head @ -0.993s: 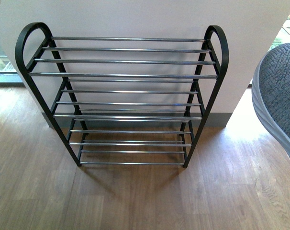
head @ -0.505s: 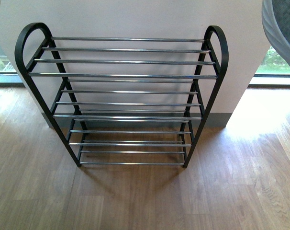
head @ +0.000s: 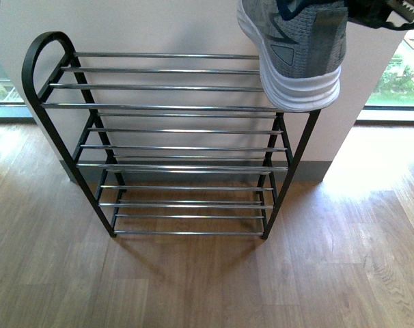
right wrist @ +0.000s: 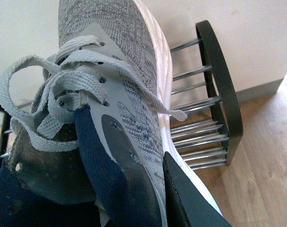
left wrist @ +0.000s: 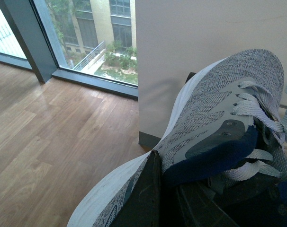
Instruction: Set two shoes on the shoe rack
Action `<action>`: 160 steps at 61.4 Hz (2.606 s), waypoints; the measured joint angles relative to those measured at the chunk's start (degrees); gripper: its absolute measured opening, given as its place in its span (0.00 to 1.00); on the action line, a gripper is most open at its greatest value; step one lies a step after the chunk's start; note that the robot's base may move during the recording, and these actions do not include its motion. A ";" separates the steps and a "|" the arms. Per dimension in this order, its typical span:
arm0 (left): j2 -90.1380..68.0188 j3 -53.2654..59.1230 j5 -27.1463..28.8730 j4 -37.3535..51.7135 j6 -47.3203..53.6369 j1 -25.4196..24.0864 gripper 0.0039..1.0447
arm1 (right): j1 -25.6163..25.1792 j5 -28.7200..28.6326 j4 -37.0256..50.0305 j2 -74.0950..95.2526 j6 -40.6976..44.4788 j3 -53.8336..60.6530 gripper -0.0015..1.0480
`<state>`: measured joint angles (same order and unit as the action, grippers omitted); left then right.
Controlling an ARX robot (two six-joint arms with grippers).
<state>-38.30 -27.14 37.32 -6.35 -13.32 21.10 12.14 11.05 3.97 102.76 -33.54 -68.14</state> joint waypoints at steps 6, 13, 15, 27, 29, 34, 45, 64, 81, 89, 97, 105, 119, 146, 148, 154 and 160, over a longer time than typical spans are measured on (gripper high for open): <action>0.00 0.00 -0.02 0.00 0.00 0.00 0.01 | -0.04 1.22 -2.69 5.46 -1.88 -5.35 0.02; 0.00 0.00 0.00 0.00 0.00 0.00 0.01 | -0.04 1.18 -5.68 11.54 -3.19 -11.41 0.02; 0.00 0.00 0.00 0.00 0.00 0.00 0.01 | -0.04 1.09 -6.49 13.16 -3.48 -12.85 0.02; 0.00 0.00 -0.02 0.00 0.00 0.00 0.01 | -0.90 0.26 -9.62 18.75 -5.31 -18.18 0.02; 0.00 0.00 -0.02 0.00 0.00 0.00 0.01 | -1.09 0.31 -9.77 19.47 -5.38 -18.80 0.02; 0.00 0.00 0.00 0.00 0.00 0.00 0.01 | -1.90 0.52 -10.08 21.24 -5.53 -20.57 0.02; 0.00 0.00 -0.02 0.00 0.00 0.00 0.01 | -3.34 0.22 -9.27 23.17 -5.70 -21.99 0.02; 0.00 0.00 0.00 0.00 0.00 0.00 0.01 | -4.48 -1.84 -3.23 25.05 -5.42 -22.43 0.05; 0.00 0.00 0.00 0.00 0.00 0.00 0.01 | -4.76 -3.54 2.05 21.75 -2.93 -18.60 0.47; 0.00 0.00 0.00 0.00 0.00 0.00 0.01 | -4.76 -5.49 5.97 16.35 -1.33 -12.31 0.68; 0.00 0.00 0.00 0.00 0.00 0.00 0.01 | -4.81 -7.72 9.79 9.46 -0.20 -5.25 0.88; 0.00 0.00 0.00 0.00 0.00 0.00 0.01 | -5.11 -9.77 13.77 1.44 1.57 3.19 0.91; 0.00 0.00 0.00 0.00 0.00 0.00 0.01 | -7.32 -11.89 26.88 -21.18 13.03 28.59 0.91; 0.00 0.00 -0.02 0.00 -0.02 0.00 0.01 | -16.87 -13.09 25.59 -51.87 16.39 51.21 0.91; 0.00 0.00 -0.04 0.00 0.00 0.00 0.01 | -17.00 -15.19 29.05 -51.87 19.93 52.46 0.84; 0.00 0.00 0.02 0.00 0.00 0.00 0.01 | -16.63 -15.28 31.69 -54.16 27.69 55.63 0.68; 0.00 0.00 0.02 0.00 0.00 0.00 0.01 | -13.55 -11.45 31.50 -56.72 30.69 58.01 0.53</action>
<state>-38.30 -27.14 37.34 -6.35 -13.32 21.10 -1.41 -0.40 35.46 46.04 -2.85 -10.13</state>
